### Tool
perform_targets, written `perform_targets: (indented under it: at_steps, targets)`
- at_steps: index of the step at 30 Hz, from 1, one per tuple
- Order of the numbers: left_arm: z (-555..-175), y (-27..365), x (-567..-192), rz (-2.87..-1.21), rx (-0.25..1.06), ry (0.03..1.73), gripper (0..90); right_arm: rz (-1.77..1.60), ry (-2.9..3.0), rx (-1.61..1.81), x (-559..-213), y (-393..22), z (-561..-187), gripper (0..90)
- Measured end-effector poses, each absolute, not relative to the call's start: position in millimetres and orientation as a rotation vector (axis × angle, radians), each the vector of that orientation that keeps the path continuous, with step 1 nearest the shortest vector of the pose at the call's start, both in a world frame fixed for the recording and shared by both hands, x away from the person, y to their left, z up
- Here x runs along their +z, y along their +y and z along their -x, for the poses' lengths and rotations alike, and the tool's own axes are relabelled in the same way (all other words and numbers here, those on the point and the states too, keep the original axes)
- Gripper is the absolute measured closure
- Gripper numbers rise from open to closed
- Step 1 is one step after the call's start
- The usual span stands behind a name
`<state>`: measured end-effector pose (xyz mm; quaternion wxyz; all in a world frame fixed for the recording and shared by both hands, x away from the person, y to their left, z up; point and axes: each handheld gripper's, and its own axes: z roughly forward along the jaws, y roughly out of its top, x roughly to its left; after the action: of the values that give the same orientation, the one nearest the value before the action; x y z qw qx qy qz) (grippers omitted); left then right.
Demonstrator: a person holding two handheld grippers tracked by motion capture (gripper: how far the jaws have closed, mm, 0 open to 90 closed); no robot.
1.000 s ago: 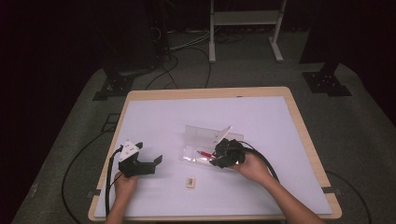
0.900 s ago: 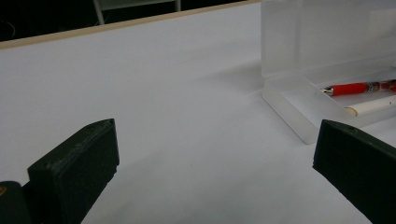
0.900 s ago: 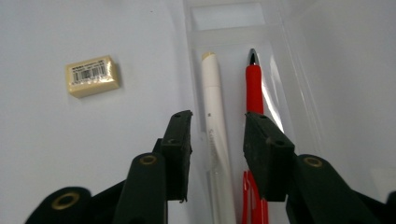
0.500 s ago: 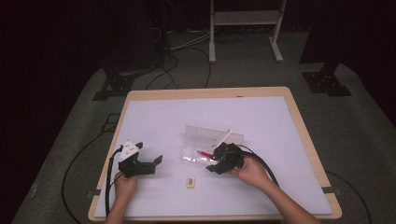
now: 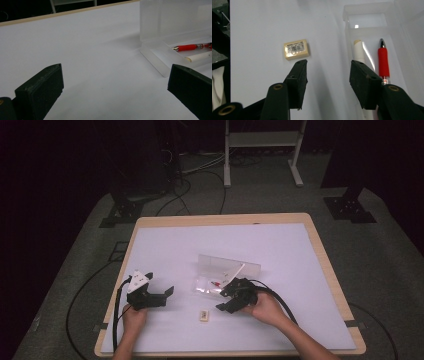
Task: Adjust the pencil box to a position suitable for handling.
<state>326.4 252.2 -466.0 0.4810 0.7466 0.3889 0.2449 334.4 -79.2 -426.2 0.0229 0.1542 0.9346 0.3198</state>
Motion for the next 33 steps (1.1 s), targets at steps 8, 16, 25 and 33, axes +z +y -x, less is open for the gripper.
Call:
perform_targets:
  at_steps: [8, 16, 25, 33]
  targets:
    - [-326.3, 252.2, -465.9, -1.821, 0.598, 0.948, 0.0, -0.449, 2.914, 1.011, -427.2, -73.7, -329.7, 44.7]
    - [-326.3, 252.3, -466.0, -1.820, 0.597, 0.948, 0.0, -0.416, 2.940, 1.012, -429.2, -67.8, -326.2, 41.0]
    - [-326.3, 252.3, -466.0, -1.816, 0.595, 0.948, 0.0, -0.374, 2.963, 1.016, -432.5, -59.2, -321.3, 40.4]
    - [-326.3, 252.3, -466.0, -1.817, 0.595, 0.949, 0.0, -0.352, 2.976, 1.020, -437.1, -50.5, -318.1, 40.3]
